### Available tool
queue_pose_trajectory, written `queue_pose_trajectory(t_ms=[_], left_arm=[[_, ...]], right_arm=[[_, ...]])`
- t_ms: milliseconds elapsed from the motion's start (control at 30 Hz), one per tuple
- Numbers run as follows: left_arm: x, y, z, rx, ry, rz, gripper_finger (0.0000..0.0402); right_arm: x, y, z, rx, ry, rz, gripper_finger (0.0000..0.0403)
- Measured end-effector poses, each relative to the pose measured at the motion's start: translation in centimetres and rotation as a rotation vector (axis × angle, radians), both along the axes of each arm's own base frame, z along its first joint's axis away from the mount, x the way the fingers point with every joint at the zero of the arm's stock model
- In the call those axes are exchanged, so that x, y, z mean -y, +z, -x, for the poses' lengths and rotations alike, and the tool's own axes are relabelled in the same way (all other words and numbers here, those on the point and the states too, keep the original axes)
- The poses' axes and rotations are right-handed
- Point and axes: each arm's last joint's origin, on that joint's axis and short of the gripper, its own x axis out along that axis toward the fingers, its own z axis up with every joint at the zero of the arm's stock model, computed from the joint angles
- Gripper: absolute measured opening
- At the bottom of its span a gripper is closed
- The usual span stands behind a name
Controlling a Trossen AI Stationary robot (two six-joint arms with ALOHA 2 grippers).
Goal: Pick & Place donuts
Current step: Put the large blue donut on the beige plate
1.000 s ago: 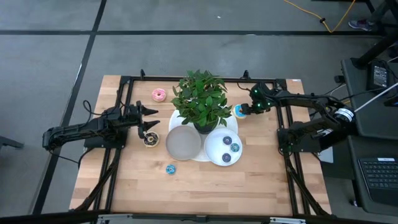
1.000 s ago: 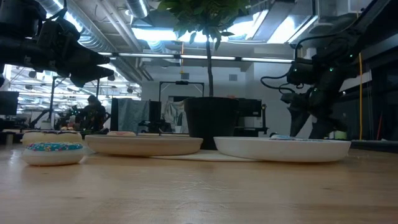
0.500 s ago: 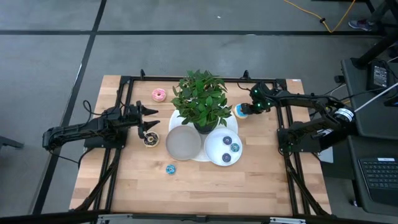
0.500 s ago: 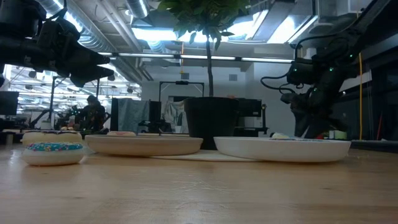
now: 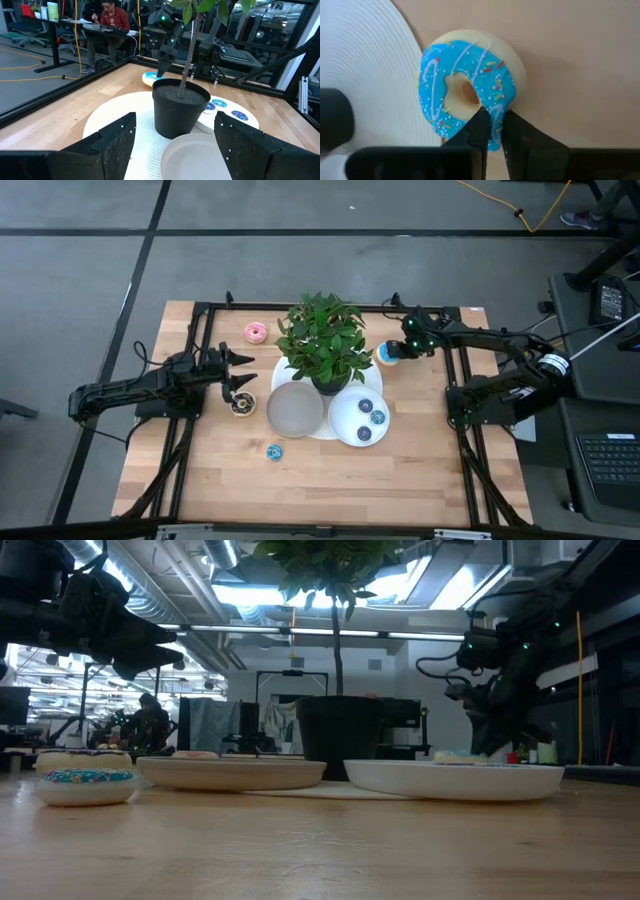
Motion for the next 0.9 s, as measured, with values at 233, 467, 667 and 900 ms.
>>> queue_pose_trajectory(t_ms=[233,467,667,900], left_arm=[[0.0,0.0,0.0,0.000,0.000,0.000,0.0260],[0.0,0.0,0.0,0.000,0.000,0.000,0.0260],[0.0,0.0,0.0,0.000,0.000,0.000,0.0260],[0.0,0.0,0.0,0.000,0.000,0.000,0.0260]], right_arm=[[0.8,3.5,-0.7,-0.039,0.057,0.050,0.0044],[0.5,6.3,-0.3,-0.097,0.142,0.034,0.0044],[-0.4,8.4,0.4,-0.142,0.232,0.021,0.0044],[-2.7,10.8,1.6,-0.113,0.320,0.052,0.0044]])
